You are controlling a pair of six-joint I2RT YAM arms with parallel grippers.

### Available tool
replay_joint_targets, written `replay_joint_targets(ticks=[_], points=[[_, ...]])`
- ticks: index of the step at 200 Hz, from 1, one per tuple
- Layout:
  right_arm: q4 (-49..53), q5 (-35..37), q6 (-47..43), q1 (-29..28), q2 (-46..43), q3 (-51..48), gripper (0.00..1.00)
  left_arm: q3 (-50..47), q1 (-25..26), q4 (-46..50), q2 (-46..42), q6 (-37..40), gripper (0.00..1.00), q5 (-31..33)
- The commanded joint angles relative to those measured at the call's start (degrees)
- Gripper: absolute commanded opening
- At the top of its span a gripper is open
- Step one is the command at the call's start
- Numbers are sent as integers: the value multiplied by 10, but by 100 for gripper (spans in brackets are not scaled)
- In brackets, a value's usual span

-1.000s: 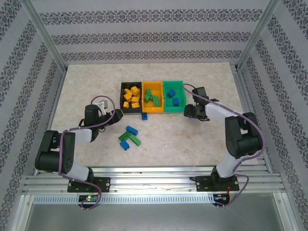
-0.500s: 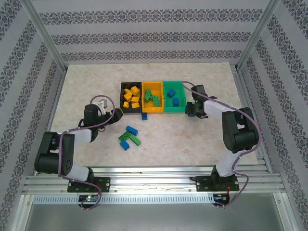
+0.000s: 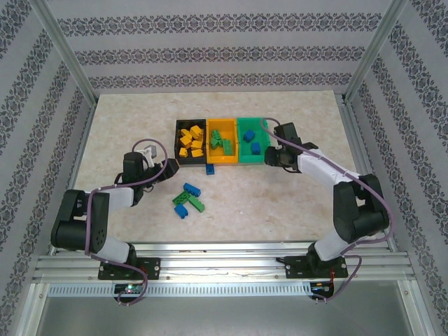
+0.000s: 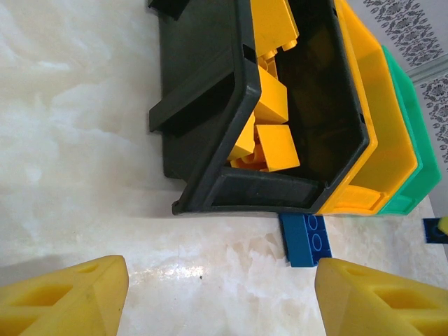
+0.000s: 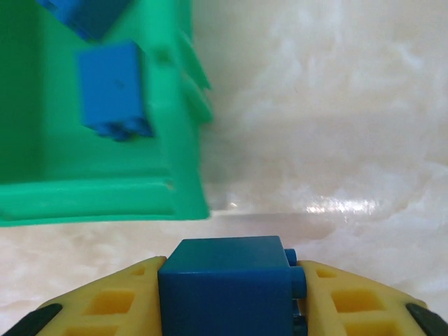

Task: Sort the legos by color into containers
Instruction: Pick up the lego from the middle-right of the table, then place the lego in the container, then pick up the lego from the center of the table.

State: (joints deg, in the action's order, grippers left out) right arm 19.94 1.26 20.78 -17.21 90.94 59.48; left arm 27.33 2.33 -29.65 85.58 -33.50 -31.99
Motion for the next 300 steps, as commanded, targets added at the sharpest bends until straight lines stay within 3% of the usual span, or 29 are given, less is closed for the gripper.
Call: replay_joint_targets(ticks=[1, 37, 78, 155, 209, 271, 300], points=[[-3, 24, -16, -21, 13, 57, 34, 13, 8, -25, 7, 0, 71, -12], [3, 29, -39, -24, 116, 186, 38, 12, 8, -20, 4, 4, 71, -7], [56, 61, -63, -27, 225, 324, 56, 11, 9, -11, -9, 9, 71, -3], [27, 32, -52, -77, 147, 217, 61, 2, 9, -11, -25, 12, 71, 11], [-14, -46, -32, -137, 74, 117, 62, 3, 10, -13, -19, 9, 71, 9], [-32, -44, -32, -263, 108, 115, 62, 5, 10, -14, -15, 9, 71, 8], [-28, -34, -28, -296, 152, 142, 61, 4, 10, -16, -15, 7, 71, 6]])
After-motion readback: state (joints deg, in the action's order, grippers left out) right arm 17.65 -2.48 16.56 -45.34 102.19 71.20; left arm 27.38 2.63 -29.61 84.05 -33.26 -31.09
